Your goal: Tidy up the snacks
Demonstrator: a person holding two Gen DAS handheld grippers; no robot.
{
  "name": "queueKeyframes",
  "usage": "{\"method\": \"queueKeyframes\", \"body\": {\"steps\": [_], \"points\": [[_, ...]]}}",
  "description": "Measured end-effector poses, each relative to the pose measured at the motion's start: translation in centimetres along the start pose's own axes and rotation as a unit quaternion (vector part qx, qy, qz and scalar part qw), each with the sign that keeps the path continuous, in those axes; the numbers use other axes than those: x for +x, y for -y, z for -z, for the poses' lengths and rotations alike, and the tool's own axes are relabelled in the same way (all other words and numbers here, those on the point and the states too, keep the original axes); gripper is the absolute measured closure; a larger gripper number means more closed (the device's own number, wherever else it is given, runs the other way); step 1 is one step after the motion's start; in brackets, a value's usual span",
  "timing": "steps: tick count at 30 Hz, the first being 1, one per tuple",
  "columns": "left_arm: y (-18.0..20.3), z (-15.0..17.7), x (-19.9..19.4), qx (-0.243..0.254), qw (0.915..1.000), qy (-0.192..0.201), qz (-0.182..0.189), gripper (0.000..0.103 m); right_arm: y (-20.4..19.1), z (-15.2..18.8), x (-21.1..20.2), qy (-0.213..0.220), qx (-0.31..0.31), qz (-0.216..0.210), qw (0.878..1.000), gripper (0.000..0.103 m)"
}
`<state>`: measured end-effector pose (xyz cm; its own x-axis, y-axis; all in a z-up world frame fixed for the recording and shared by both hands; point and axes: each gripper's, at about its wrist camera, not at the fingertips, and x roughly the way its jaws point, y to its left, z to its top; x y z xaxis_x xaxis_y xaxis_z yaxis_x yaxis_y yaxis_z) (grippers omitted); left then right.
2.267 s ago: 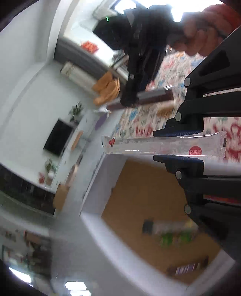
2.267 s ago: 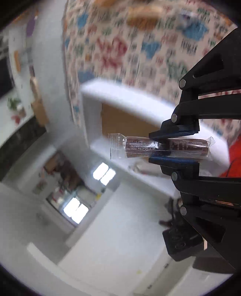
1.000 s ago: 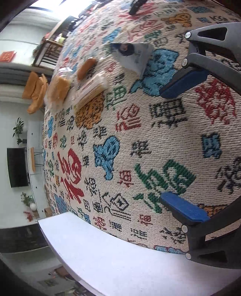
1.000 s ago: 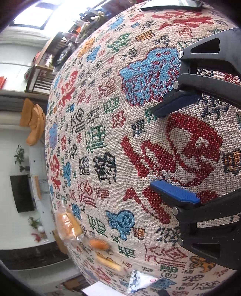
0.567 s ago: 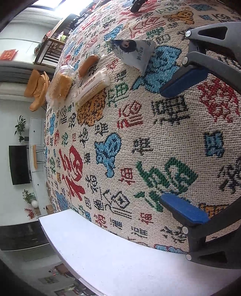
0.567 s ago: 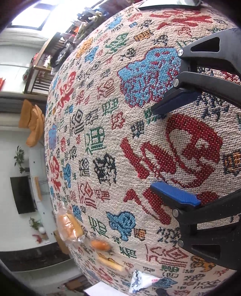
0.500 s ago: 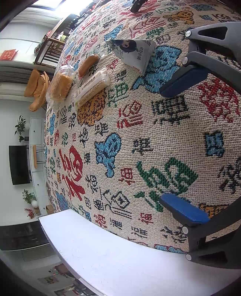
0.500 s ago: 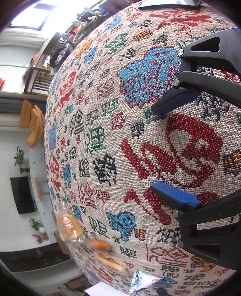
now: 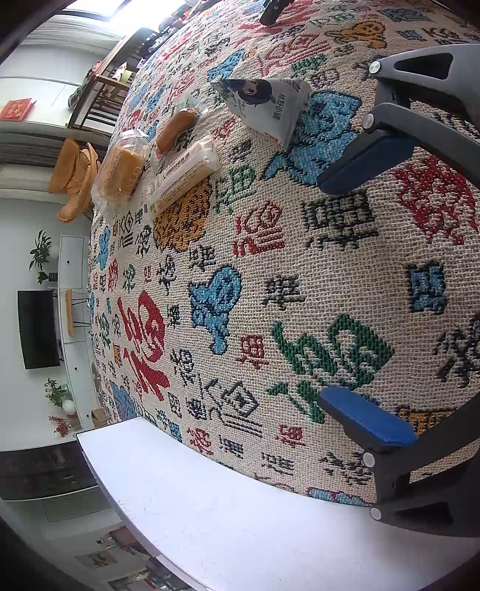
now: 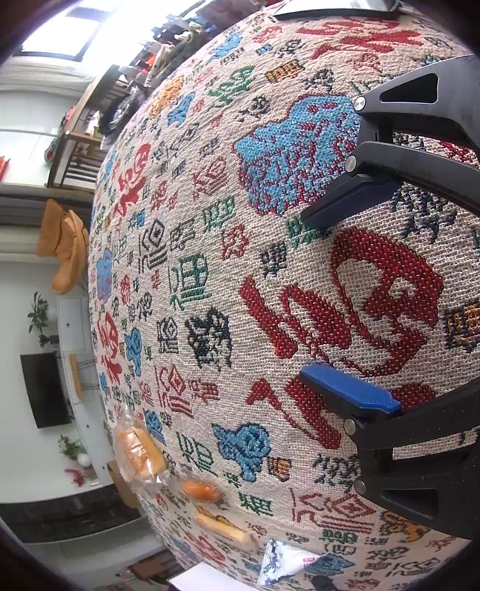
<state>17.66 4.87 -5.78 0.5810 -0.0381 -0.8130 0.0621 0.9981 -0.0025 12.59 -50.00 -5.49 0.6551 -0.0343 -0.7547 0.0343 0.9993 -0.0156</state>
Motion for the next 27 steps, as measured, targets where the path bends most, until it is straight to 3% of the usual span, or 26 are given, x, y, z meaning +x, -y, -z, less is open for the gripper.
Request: {"method": "queueKeyframes", "body": {"steps": [17,21,27], "points": [[-0.1,-0.1,0.1,0.001,1.0,-0.003,0.004,0.0,0.0,0.0,0.0,0.0,0.0,0.0,1.0,0.023],[-0.5,-2.8,1.1,-0.001,0.9977,-0.06,0.031,0.0,0.0,0.0,0.0,0.0,0.0,0.0,1.0,0.023],[0.6,-10.0,1.8,-0.06,0.9884,-0.067,0.122,0.0,0.0,0.0,0.0,0.0,0.0,0.0,1.0,0.023]]}}
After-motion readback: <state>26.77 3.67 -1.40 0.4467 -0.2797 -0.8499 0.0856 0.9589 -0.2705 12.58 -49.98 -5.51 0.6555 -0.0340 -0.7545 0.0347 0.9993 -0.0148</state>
